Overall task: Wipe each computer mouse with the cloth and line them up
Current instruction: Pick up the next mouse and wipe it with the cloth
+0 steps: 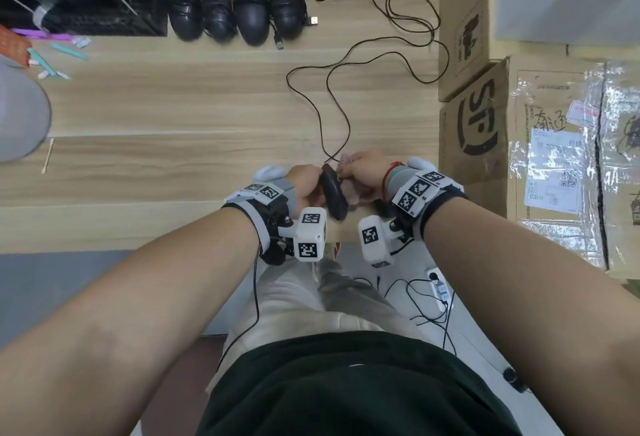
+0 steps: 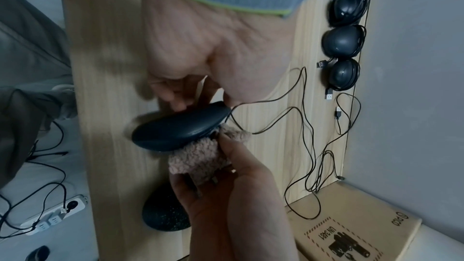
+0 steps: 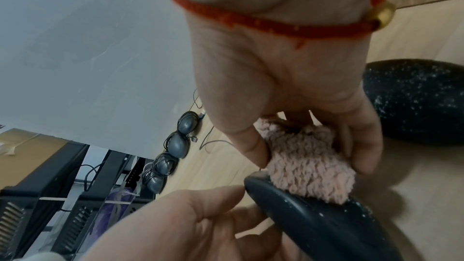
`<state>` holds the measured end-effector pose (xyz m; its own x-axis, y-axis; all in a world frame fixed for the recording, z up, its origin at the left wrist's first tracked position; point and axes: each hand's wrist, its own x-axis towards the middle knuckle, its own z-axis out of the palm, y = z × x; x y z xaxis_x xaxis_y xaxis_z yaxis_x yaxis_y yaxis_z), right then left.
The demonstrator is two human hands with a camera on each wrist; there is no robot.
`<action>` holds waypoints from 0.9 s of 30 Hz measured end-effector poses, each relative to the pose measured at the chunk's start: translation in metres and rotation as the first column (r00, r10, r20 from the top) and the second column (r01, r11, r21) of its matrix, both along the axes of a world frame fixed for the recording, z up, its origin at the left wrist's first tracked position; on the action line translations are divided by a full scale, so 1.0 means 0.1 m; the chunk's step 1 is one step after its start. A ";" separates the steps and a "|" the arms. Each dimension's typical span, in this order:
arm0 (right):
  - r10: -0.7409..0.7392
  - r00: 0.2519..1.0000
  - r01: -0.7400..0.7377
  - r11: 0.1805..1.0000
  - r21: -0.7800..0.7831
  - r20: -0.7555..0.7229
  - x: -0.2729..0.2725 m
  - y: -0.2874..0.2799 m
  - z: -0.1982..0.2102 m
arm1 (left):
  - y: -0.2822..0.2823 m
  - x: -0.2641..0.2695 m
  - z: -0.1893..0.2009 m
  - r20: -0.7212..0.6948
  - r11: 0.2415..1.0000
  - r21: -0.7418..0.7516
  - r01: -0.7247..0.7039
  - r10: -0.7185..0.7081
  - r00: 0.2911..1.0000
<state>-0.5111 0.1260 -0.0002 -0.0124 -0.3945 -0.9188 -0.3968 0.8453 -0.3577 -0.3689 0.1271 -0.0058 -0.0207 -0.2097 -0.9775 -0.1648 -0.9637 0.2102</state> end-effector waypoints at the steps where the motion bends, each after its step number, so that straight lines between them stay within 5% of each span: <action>1: 0.011 1.000 -0.011 1.000 0.016 0.014 0.03 0.00 0.00 | 0.00 0.03 -0.01 0.019 1.000 -0.009 0.013 -0.013 1.000; 8: -0.113 0.988 0.109 0.993 0.047 0.103 0.15 0.04 -0.06 | 0.02 0.15 -0.12 -0.042 0.999 0.004 -0.044 0.044 0.998; 14: -0.004 0.995 0.013 0.996 -0.093 0.097 0.21 -0.06 -0.07 | -0.01 0.19 -0.06 -0.030 0.993 -0.081 -0.087 0.084 0.996; 20: -0.004 0.977 0.061 0.963 -0.261 0.215 0.32 -0.32 0.49 | -0.33 0.33 0.35 -0.190 0.967 -0.101 -0.233 0.211 0.959; 24: -0.062 0.946 0.174 0.925 -0.337 0.319 0.48 -0.57 1.05 | -0.54 0.49 1.09 -0.262 0.922 -0.231 -0.311 0.249 0.932; 27: 0.203 0.962 -0.051 0.789 -0.612 0.181 0.57 -0.74 1.37 | -0.67 0.63 1.48 -0.326 0.875 -0.326 -0.358 0.251 0.911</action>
<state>-0.4540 0.0520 0.1372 0.2535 -0.8467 -0.4677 -0.3299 0.3788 -0.8647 -0.3058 0.0598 0.1422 -0.1425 -0.5930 -0.7925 0.2372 -0.7978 0.5544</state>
